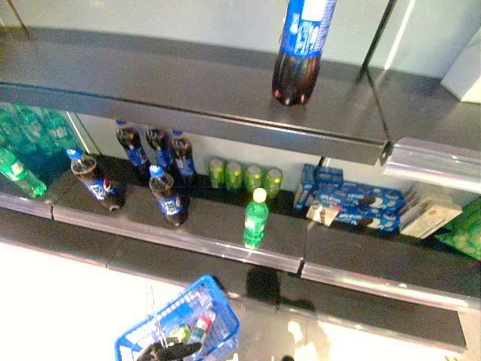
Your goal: Pick up the drink and place into the basket.
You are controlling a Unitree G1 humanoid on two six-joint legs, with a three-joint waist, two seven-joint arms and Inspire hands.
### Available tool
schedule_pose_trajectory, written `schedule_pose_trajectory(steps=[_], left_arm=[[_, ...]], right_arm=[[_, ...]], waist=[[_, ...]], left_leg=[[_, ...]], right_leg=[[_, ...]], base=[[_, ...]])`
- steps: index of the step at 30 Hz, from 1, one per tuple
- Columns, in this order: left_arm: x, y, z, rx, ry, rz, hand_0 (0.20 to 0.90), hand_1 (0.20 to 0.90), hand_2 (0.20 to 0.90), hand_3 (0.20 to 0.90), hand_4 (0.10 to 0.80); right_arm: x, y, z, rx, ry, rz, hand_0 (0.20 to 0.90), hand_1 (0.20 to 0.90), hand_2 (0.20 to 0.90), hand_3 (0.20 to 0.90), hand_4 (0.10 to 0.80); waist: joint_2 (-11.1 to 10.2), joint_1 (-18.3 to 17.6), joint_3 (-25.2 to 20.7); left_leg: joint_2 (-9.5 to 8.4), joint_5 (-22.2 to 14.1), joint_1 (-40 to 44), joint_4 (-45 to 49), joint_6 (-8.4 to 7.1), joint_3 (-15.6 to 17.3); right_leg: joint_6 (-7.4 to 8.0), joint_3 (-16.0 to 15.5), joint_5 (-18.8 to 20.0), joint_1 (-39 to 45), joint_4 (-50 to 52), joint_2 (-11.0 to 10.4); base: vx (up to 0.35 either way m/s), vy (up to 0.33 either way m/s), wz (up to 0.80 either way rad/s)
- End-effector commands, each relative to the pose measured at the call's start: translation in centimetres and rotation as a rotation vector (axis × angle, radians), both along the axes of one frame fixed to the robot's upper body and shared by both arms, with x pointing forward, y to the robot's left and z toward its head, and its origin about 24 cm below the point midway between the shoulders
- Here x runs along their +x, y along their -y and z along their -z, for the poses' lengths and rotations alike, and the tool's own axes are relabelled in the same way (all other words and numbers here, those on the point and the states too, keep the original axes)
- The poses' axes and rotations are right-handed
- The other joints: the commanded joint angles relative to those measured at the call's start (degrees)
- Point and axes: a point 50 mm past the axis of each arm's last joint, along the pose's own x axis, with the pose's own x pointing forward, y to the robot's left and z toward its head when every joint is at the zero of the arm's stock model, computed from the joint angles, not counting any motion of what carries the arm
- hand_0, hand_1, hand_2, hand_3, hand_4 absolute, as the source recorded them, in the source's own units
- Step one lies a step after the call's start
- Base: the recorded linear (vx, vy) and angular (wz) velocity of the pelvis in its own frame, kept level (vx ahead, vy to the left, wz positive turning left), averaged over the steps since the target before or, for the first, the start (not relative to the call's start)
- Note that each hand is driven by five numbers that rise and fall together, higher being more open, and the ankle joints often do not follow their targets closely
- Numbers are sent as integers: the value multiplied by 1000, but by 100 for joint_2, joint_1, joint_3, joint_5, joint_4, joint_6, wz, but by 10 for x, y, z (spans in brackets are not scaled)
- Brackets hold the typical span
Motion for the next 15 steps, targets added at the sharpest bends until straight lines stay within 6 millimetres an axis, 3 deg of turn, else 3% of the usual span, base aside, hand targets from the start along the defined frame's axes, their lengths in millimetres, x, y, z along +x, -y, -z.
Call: schedule_pose_trajectory(steps=[1,2,5,7,8,11,15], left_arm=[[67,-18,-40,75,314,7,300,300,300,200,100],[84,-13,-49,63,375,-7,300,300,300,200,100],[103,-10,-62,62,447,2,300,300,300,200,100],[104,-10,-63,63,453,2,300,300,300,200,100],[121,-8,-76,65,511,8,300,300,300,200,100],[128,-9,-83,59,539,7,300,300,300,200,100],[125,-11,-83,51,553,-5,300,300,300,200,100]], right_arm=[[33,15,-13,-44,72,4,900,900,900,900,800],[52,15,-20,-65,110,-30,900,900,900,900,800],[69,14,-26,-74,155,-44,900,900,900,900,800],[70,14,-27,-74,158,-43,900,900,900,900,800],[80,16,-32,-78,205,-41,900,900,900,900,800],[85,20,-36,-84,252,-43,900,900,900,900,800],[100,22,-48,-108,427,-40,900,900,900,900,800]], waist=[[124,133,652],[159,106,944],[140,100,1256],[135,98,1259],[114,64,1548],[108,47,1685],[147,61,1801]], left_leg=[[171,-55,-232,-32,-115,48],[160,26,-573,-21,-90,39],[209,98,-1069,286,-87,18],[211,86,-1136,348,-87,9],[231,-55,-1817,1288,-96,-272],[208,-279,-2175,1968,-72,-448],[123,-706,-2614,2851,71,-666]], right_leg=[[371,-396,41,-288,426,-459],[347,-347,109,-675,461,-414],[271,-288,29,-1221,894,-392],[263,-282,8,-1284,955,-396],[174,-173,-213,-1864,1755,-437],[120,-74,-437,-2227,2396,-510],[12,96,-893,-2764,3529,-654]], base=[[-173,23,-6],[-184,22,-14],[-174,-14,-24],[-134,-39,-19],[-214,-59,-2],[-135,-34,5],[-59,-19,7]])
